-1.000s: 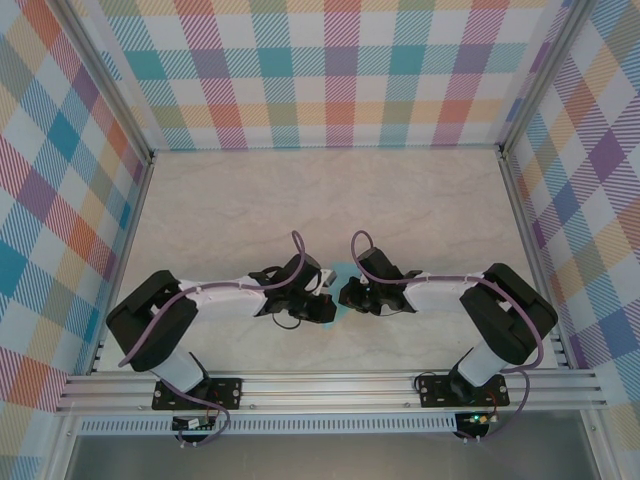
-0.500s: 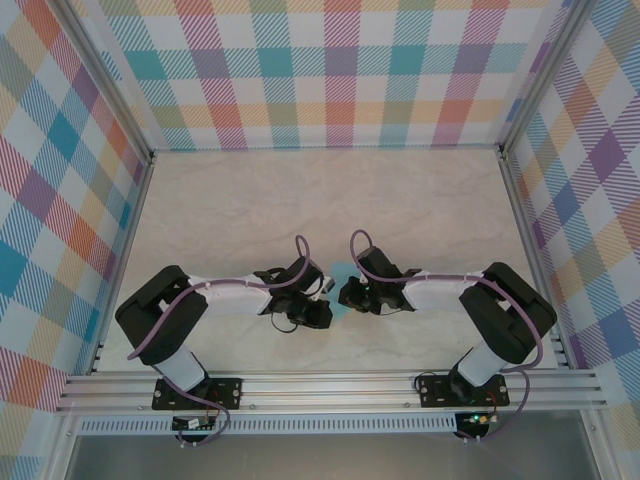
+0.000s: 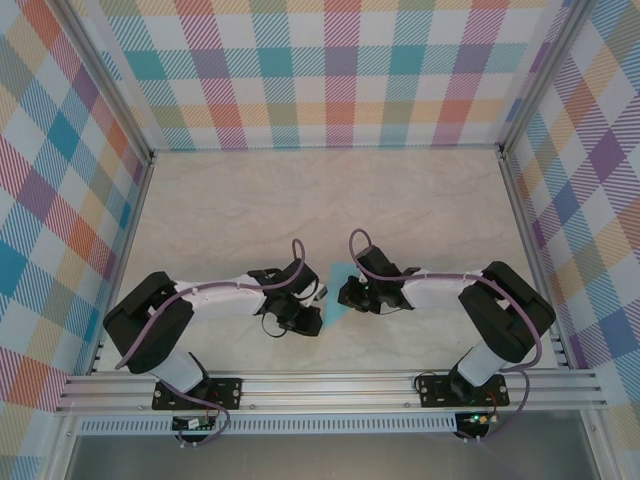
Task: Fold a paper plane with a square sheet of paper (pick it up from the middle)
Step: Third fold the triangle at the center of the table.
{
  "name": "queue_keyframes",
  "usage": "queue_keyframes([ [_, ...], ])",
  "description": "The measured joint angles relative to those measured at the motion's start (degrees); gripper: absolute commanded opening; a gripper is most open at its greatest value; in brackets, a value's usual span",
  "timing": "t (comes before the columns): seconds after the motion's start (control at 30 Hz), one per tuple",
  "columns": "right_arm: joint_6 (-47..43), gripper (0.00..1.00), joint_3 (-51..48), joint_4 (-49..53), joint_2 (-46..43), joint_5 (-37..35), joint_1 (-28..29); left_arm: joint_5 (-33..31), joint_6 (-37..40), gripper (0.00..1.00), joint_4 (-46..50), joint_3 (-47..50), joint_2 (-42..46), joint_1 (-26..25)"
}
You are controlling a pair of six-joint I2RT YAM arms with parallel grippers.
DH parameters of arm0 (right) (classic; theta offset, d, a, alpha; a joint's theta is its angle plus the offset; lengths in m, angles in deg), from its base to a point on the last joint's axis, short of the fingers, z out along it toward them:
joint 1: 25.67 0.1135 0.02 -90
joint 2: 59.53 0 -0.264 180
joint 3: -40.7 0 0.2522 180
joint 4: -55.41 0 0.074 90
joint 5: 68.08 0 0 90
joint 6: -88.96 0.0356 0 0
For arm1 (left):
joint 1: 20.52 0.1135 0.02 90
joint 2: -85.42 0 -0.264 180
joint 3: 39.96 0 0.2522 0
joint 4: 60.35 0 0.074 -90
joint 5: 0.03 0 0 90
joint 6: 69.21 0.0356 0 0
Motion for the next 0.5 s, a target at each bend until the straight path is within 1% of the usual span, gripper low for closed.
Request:
queue_keyframes([
  [0.17,-0.39,0.17,0.15,0.09,0.00,0.17,-0.02,-1.97,-1.79,0.17,-1.03,0.00,5.29,0.00],
  [0.23,-0.46,0.17,0.20,0.15,0.00,0.22,-0.02,-1.97,-2.67,0.16,-2.78,-0.26,5.68,0.00],
  [0.33,-0.52,0.17,0.22,0.15,-0.02,0.44,-0.02,-2.16,-3.69,0.16,-5.42,-1.33,4.28,0.00],
  [0.5,-0.83,0.17,0.26,0.96,-0.63,0.39,-0.13,-1.22,-4.83,0.16,-10.43,-2.71,-1.36,0.00],
])
